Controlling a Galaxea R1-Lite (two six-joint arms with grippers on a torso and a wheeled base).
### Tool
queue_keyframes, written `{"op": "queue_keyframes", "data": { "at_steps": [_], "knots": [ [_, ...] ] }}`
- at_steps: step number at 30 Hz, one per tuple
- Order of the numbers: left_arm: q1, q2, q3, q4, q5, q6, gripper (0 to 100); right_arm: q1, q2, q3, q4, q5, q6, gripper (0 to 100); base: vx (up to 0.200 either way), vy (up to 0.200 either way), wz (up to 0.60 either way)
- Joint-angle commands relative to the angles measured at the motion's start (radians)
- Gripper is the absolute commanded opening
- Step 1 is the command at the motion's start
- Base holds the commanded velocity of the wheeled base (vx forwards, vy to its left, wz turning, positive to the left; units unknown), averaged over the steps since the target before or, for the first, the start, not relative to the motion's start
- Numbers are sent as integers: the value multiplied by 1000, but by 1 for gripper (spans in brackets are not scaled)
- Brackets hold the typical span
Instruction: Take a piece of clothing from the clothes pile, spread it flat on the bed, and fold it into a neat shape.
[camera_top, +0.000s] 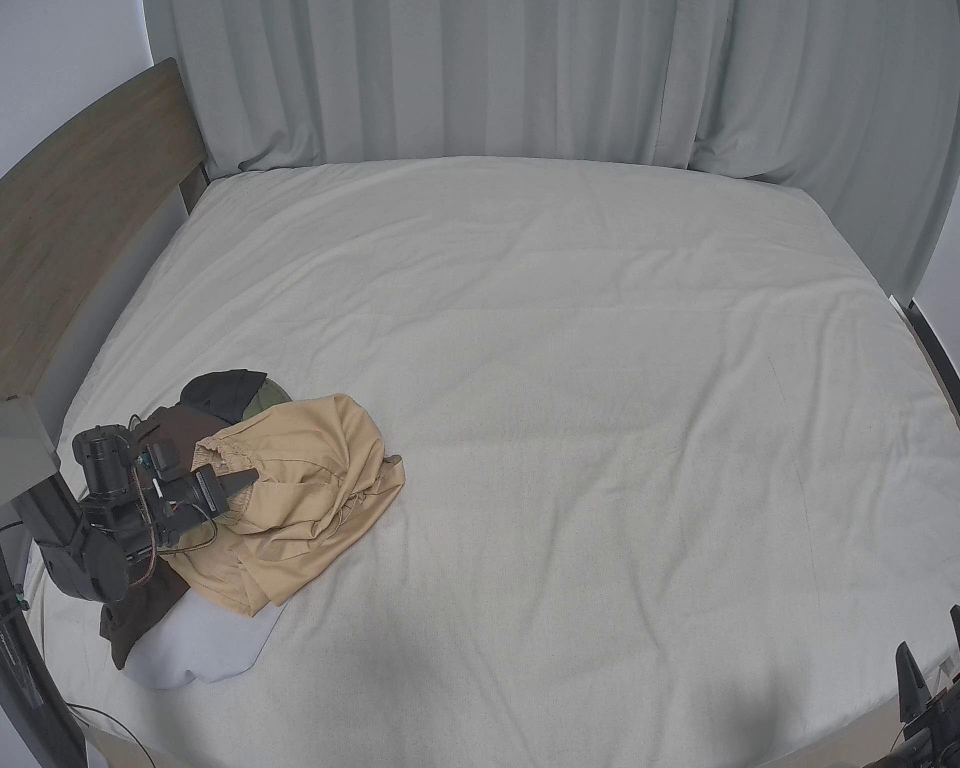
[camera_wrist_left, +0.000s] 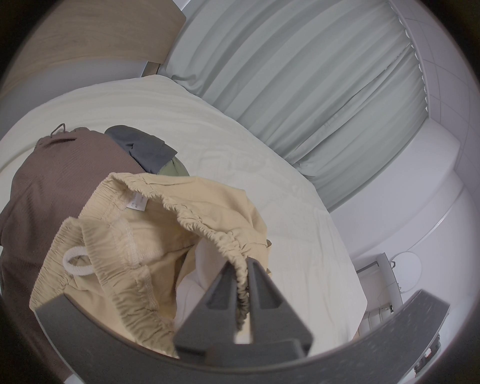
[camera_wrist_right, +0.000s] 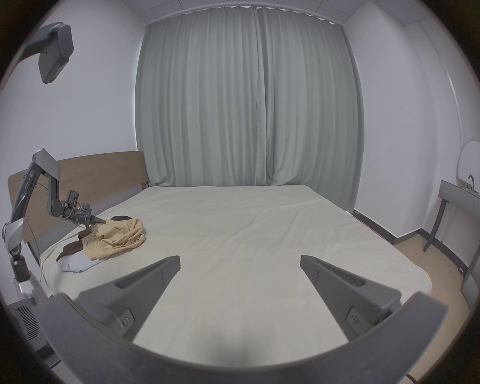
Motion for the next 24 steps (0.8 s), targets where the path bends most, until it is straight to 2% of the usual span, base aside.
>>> {"op": "queue_keyframes", "data": {
  "at_steps": [1, 7, 24],
  "knots": [
    [-3, 7, 6, -1, -3, 0, 0, 0, -13, 18, 0, 0, 0, 100, 0, 0, 0],
    [-4, -11, 39, -49, -4, -6, 0, 0, -13, 18, 0, -1, 1, 100, 0, 0, 0],
    [-4, -33, 173, -302, -6, -9, 0, 0, -13, 18, 0, -1, 1, 100, 0, 0, 0]
  ]
}}
